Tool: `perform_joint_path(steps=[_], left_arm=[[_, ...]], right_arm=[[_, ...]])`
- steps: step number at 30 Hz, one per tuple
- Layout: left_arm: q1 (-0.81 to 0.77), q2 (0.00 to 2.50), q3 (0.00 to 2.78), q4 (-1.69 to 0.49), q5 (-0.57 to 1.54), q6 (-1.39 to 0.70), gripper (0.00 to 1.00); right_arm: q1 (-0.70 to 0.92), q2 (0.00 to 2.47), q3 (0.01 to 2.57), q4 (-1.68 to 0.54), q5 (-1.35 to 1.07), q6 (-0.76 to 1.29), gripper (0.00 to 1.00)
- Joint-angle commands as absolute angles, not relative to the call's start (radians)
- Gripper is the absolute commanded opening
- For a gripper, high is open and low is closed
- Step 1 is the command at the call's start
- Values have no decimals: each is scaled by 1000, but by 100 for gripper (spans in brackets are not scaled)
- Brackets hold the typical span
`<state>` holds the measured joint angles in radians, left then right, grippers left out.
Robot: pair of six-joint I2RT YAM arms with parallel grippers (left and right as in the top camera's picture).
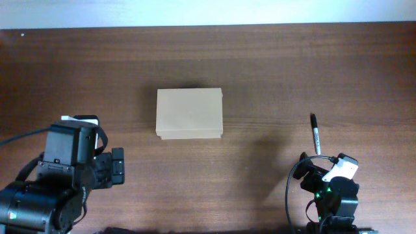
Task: Pack container
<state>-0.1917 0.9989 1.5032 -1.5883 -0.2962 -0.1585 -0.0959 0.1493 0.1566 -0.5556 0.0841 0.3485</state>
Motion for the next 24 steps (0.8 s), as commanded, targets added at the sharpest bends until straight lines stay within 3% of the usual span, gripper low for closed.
perform_joint_path(steps=[1,13,24], left_arm=[[-207,964,1492,-1586,-308,-168,100],[-94,655,1220,-1475,-293,-134,100],[-95,555,1031,-997,-294,-134,100]], right_arm=[[-106,138,148,-553,82,356,99],[-106,138,148,-553,82,356,99],[-106,138,148,-553,82,356,99]])
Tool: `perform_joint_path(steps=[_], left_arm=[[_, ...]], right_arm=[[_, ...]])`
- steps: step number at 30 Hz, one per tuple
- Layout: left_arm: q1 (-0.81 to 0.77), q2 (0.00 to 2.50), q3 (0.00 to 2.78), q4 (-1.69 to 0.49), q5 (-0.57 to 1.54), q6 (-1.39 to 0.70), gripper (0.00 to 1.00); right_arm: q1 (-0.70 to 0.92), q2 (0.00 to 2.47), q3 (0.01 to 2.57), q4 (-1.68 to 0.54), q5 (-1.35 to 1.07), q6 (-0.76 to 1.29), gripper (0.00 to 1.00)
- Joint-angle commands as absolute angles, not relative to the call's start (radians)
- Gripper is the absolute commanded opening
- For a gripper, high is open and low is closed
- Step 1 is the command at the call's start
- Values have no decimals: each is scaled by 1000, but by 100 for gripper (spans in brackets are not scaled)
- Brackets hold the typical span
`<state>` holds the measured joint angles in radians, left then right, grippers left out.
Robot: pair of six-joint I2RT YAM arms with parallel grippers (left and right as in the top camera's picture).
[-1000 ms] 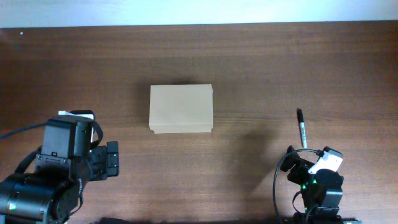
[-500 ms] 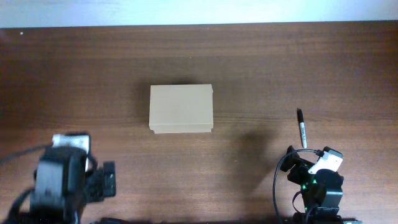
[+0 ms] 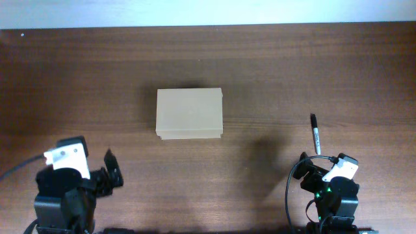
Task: Pack container
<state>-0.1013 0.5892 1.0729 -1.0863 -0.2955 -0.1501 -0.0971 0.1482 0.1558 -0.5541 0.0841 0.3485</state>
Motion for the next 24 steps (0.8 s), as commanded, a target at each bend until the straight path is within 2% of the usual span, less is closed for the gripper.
perform_joint_path(steps=[1,15,20,24], left_arm=[[-95,541,1008,-942,-297,-134,100],[-29,246,405,-180,-292,-134,100],[-28,123,219,-17,-296,-134,100],[-28,56,125,1,-296,-134,100]], right_arm=[[-106,138,148,-553,82,356,99],[-106,138,148,-553,82,356,99],[-106,138,148,-553,82,356,99],[-106,138,148,-553,82,356,99]])
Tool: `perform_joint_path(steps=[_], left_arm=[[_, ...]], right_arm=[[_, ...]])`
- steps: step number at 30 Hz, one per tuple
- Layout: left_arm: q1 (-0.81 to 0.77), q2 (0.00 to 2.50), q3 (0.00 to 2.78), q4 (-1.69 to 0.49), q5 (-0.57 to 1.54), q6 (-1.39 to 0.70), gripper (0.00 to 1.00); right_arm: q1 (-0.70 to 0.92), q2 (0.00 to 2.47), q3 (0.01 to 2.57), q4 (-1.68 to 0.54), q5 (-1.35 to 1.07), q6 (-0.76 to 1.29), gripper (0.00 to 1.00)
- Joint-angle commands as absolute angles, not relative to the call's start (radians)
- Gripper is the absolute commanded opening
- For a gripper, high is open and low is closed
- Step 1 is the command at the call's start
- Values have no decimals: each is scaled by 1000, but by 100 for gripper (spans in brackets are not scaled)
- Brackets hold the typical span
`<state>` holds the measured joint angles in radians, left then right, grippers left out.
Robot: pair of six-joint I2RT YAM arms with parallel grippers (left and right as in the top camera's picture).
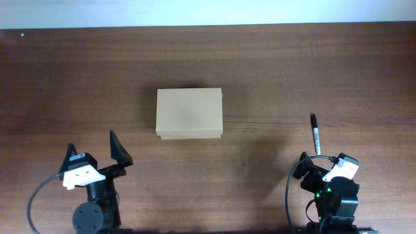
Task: Pack container
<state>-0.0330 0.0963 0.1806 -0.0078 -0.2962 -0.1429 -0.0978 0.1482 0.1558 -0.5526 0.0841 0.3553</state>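
Note:
A closed tan cardboard box (189,114) sits in the middle of the brown table, lid on. To its right, a black-and-white marker (315,135) lies pointing away from me. My left gripper (95,151) is near the front left edge, well short of the box. It is open, its two dark fingers spread wide and pointing toward the far side, with nothing between them. My right gripper (309,168) is folded low at the front right, just in front of the marker; its jaws do not show clearly.
The wooden table (273,71) runs back to a pale wall strip along the far edge. Both arm bases and their cables sit at the front edge.
The left arm has drawn back toward the front edge, and its fingers now show spread wide and pointing away from me. Box, marker and right arm are unchanged.
At first the left arm loomed large at the front left, close under the camera. Then it appeared smaller and nearer the front edge. Now it sits lower still with its fingers open. The box, marker and right arm stayed put throughout.

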Motion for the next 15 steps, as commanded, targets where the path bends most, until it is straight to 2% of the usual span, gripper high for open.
perform_joint_path(steps=[1,9,15], left_arm=[[-28,44,108,1,-295,-134,100],[-28,5,28,-5,-292,-134,100],[-28,5,27,-97,-292,-134,100]], right_arm=[[-106,138,148,-553,82,356,99],[-106,138,148,-553,82,356,99],[-106,138,148,-553,82,356,99]])
